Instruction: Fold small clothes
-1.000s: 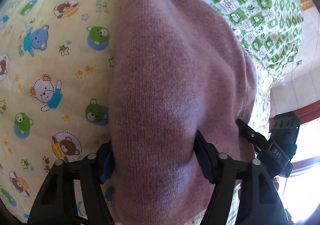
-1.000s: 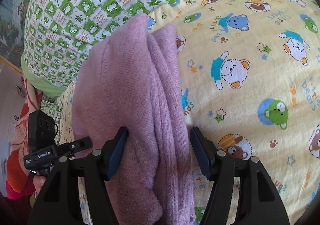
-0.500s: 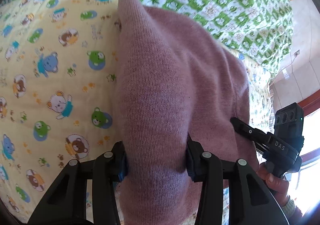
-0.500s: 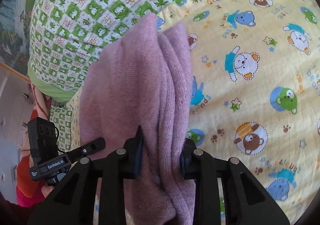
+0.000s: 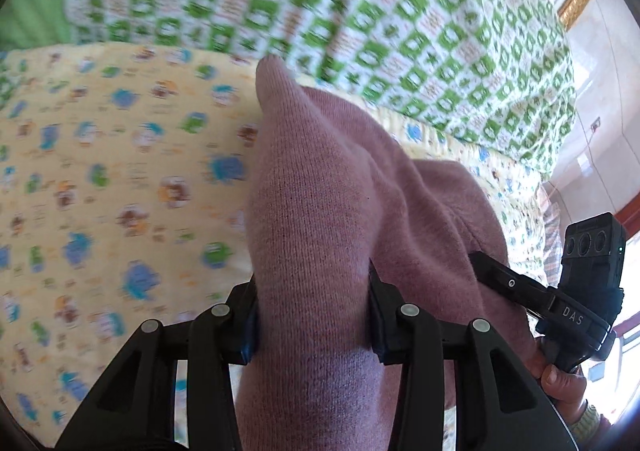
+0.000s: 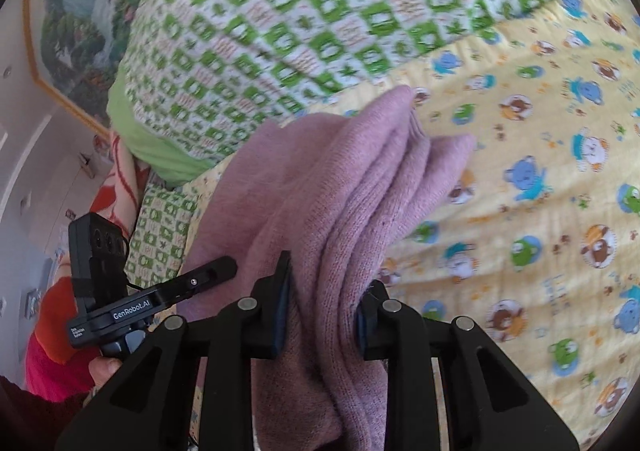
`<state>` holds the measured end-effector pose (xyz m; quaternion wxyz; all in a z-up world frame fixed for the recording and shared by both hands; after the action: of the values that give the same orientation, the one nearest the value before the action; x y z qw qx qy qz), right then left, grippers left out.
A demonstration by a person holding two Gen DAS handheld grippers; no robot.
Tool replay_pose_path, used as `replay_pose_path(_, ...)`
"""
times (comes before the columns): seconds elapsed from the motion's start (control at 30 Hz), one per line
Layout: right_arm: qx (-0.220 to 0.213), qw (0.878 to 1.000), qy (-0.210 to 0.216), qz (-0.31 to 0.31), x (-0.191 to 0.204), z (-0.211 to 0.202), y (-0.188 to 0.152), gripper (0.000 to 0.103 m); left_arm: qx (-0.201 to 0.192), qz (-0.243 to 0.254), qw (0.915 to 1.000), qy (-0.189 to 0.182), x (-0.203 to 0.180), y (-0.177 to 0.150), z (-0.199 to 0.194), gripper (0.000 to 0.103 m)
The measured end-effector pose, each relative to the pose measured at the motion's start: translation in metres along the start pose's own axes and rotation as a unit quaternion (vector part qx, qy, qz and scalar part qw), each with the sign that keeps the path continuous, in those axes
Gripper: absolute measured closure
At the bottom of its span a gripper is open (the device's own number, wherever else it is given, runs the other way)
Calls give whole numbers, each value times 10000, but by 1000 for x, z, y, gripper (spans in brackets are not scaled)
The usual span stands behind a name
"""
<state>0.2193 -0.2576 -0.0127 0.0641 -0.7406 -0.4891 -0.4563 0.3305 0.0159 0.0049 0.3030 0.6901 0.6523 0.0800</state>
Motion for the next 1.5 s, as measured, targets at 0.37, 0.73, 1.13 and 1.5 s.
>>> replay_pose_path(0.37,490,9965,420,-532,87,53,-46,76,-298,-554,9968,486,88,-50,-89,61)
replay_pose_path(0.73,1172,9889,505,-764,125,112,-107,76,-143,-1248,9912,429,157,-121,-116,61)
replay_pose_path(1.13,1628,9862,16,-304,83,136,-135,66,137,-1808,9834,-39,201,-179,-101,57)
replay_pose_path(1.5,1372,9883,-446,-498,75,145,-140,51,266,-1912,9811,145,203,-182,-98,36)
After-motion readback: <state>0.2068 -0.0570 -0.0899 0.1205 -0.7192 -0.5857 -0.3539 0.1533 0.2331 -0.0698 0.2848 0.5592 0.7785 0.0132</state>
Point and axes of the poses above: each gripper's, at about its wrist camera, not at the fingertips, and z roughly the way its jaws point, x to its left, y to its top, the point moved 1 cm from there along z, roughly the way its jaws point, and after that the axes turned 10 degrees about z, right-handed, at the moved point
